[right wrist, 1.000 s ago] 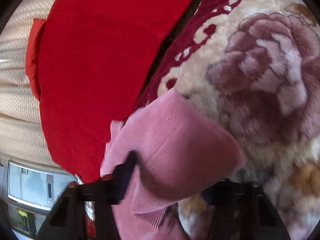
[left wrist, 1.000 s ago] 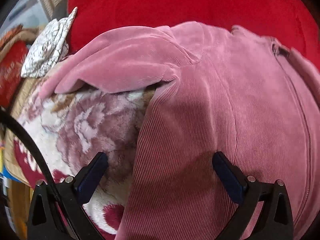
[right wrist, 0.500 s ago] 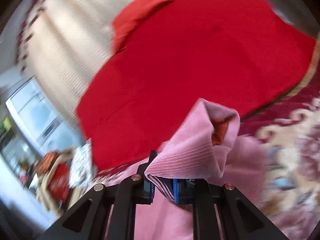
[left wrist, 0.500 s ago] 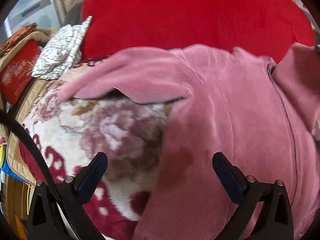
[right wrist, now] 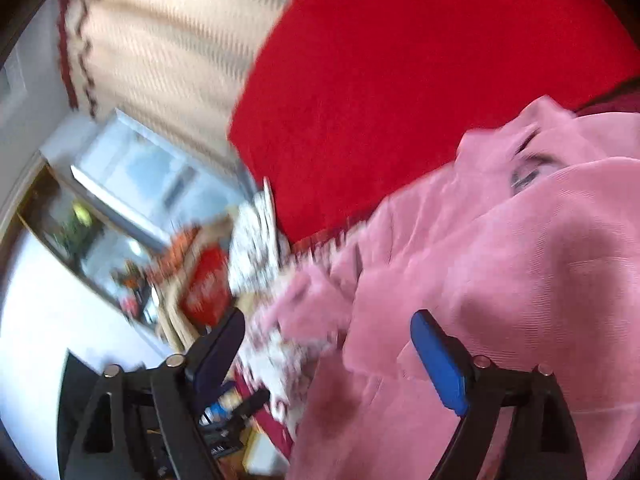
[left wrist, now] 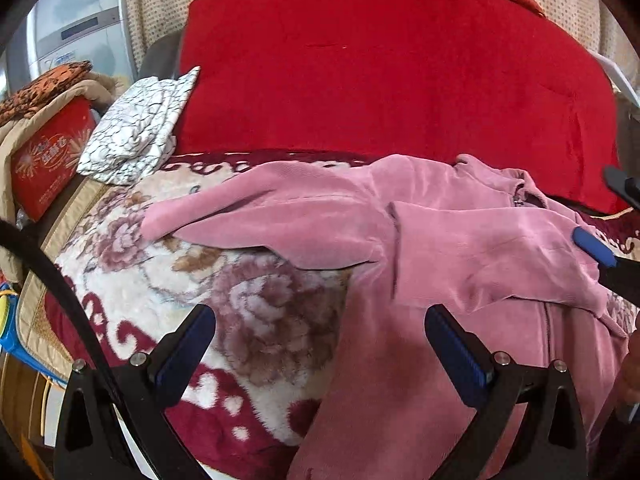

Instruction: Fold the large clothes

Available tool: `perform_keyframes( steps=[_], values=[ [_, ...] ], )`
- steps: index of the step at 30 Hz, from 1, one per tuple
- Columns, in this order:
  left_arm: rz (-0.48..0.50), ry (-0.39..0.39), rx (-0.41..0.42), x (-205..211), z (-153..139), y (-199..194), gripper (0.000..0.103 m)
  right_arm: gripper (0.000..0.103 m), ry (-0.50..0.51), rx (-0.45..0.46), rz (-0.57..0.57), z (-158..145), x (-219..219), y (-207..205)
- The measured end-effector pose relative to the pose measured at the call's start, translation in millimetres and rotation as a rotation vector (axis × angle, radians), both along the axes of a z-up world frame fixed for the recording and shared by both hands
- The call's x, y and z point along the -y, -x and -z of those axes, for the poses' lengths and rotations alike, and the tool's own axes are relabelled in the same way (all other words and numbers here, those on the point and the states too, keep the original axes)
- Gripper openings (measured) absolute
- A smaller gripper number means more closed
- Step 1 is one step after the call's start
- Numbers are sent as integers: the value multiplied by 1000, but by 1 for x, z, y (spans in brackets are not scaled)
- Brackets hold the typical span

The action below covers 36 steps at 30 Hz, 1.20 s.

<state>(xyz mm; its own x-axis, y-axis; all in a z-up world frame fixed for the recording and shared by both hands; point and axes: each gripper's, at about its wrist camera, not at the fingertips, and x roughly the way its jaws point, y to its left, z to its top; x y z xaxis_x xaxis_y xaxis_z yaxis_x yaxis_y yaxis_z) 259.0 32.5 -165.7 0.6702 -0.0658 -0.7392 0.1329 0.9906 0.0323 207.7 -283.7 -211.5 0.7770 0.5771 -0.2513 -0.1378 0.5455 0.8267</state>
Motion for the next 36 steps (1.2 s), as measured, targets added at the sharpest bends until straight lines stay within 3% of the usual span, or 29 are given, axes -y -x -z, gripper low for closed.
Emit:
perform_keyframes(
  steps=[4,8,9,10,12,15,17,18,20,24,28,34,36],
  values=[
    [65,22,-4,27,1,-7,103,86,-13,-91,199,19,45,12],
    [123,-8,-4,56,10,-17,103,62,169,-223,301,41,58,7],
    [135,-16,-9,63,14,-20,103,51,184,-267,295,48,60,3],
    [140,-34,-26,70,22,-27,103,48,186,-317,279,56,63,-2],
    [108,-87,-70,77,36,-40,103,40,218,-331,278,54,66,-5],
    [74,-102,-104,75,42,-47,103,40,232,-333,279,50,70,-2],
    [54,-62,-64,59,27,-39,103,41,233,-326,288,47,67,2],
    [40,-44,-32,48,18,-34,103,44,237,-314,284,43,65,1],
    [-10,-32,26,21,1,-25,103,62,245,-270,280,35,54,4],
    [-168,16,40,-47,-16,-27,103,67,308,-166,235,18,26,7],
    [-307,143,-41,-107,-7,-50,103,68,369,-135,203,12,10,12],
    [-369,391,-129,-140,21,-86,103,68,367,-143,199,19,10,12],
    [-379,479,-146,-145,31,-98,95,68,364,-157,202,22,11,10]
  ],
)
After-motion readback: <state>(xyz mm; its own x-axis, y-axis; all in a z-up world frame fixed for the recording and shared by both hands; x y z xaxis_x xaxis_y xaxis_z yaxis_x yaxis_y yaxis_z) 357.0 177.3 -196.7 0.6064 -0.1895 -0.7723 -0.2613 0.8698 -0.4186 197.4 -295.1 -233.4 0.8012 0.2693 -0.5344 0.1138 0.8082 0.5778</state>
